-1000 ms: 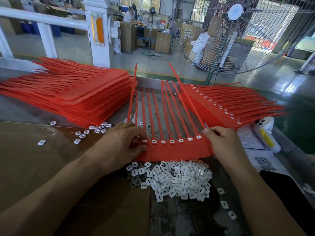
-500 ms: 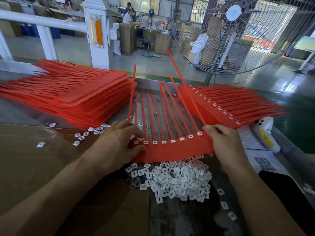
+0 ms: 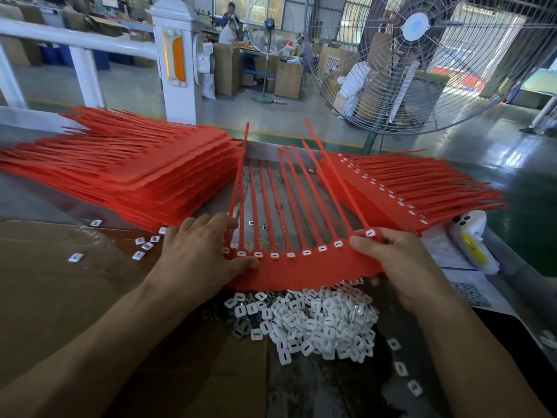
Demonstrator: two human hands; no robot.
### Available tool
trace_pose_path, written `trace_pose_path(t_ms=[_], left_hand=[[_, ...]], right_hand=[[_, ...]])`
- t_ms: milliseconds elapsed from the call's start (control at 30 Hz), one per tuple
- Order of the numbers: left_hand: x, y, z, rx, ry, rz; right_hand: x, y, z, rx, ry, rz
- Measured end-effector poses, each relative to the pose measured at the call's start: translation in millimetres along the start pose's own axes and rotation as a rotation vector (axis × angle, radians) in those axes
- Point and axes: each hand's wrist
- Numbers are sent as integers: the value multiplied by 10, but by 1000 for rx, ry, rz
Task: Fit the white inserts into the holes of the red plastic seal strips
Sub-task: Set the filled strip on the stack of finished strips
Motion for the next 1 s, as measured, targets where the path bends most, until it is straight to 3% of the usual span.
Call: trace_pose_path(t_ms=[167, 400, 500, 700, 833, 1000], left_hand=[[21, 40, -7, -75, 32, 286], [-20, 65, 4, -161, 108, 460], [-32, 45, 0, -189, 108, 561], [-65, 4, 18, -239, 129, 646], [-97, 4, 24, -251, 161, 640], [-124, 35, 24, -220, 128, 693]], right_hand=[[35, 17, -8, -52, -86, -65], [65, -81, 5, -1, -144, -71], [90, -131, -9, 9, -85, -123], [86, -132, -24, 20, -19, -126], [111, -164, 3, 54, -73, -72], [162, -230, -7, -17, -138, -133]])
Point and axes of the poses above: each hand's wrist, its own z-axis away from the middle knuckle, its own y-axis out of the palm, x = y × z, and after that the axes turned 9 degrees about -x, right-handed
